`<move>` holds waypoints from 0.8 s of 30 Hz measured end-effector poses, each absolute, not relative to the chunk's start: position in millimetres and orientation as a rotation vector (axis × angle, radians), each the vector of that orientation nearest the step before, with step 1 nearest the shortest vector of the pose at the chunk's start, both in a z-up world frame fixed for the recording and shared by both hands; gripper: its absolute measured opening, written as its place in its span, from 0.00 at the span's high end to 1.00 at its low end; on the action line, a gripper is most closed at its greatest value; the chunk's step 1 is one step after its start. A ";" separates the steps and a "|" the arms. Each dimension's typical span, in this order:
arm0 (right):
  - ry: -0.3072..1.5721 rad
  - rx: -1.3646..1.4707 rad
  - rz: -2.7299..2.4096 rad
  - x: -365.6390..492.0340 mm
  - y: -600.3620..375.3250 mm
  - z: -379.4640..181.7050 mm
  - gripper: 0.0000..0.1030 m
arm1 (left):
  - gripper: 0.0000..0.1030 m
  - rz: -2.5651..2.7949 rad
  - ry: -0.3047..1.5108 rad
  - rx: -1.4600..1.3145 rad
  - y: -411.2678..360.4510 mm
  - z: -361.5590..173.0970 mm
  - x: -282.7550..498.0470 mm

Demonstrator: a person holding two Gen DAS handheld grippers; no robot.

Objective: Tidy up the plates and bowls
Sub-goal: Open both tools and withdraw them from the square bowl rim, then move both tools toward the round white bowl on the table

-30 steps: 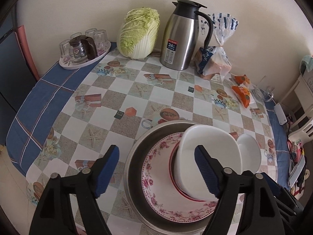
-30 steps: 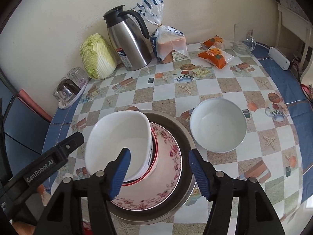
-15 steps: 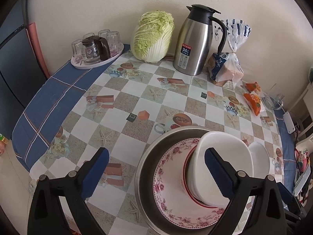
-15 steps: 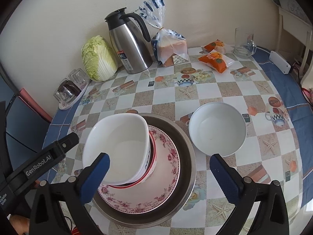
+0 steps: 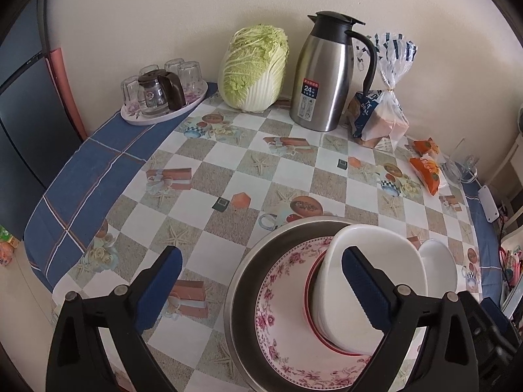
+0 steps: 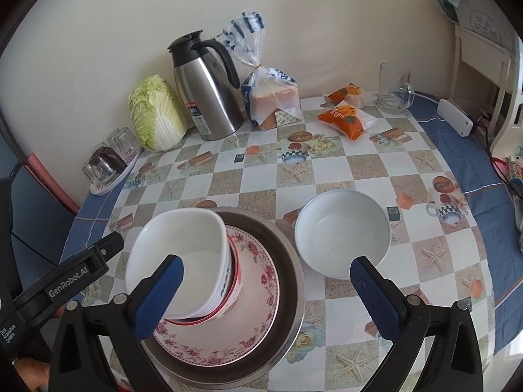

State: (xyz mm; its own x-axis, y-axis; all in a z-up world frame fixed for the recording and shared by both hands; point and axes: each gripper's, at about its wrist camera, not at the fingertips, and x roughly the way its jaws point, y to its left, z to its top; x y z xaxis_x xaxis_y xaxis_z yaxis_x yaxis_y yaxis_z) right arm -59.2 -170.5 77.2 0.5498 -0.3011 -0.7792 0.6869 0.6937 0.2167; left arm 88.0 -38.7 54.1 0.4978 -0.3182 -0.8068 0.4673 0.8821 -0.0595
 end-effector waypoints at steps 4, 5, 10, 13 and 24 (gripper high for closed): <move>0.735 0.609 -0.671 -81.5 -194.6 81.0 0.00 | 0.04 -0.501 0.889 0.183 -46.3 62.3 81.8; 0.723 0.629 -0.696 -89.5 -203.0 81.3 0.00 | 0.04 -0.508 0.883 0.185 -48.6 63.6 80.5; 0.688 0.705 -0.835 -130.1 -241.3 78.4 0.00 | 0.04 -0.552 0.855 0.226 -69.2 68.8 68.6; 0.674 0.754 -0.857 -148.3 -257.4 74.6 0.00 | 0.04 -0.594 0.832 0.234 -84.3 76.4 59.0; 0.793 0.767 -0.924 -167.0 -290.9 37.7 0.00 | 0.04 -0.802 0.789 0.335 -168.2 85.1 15.7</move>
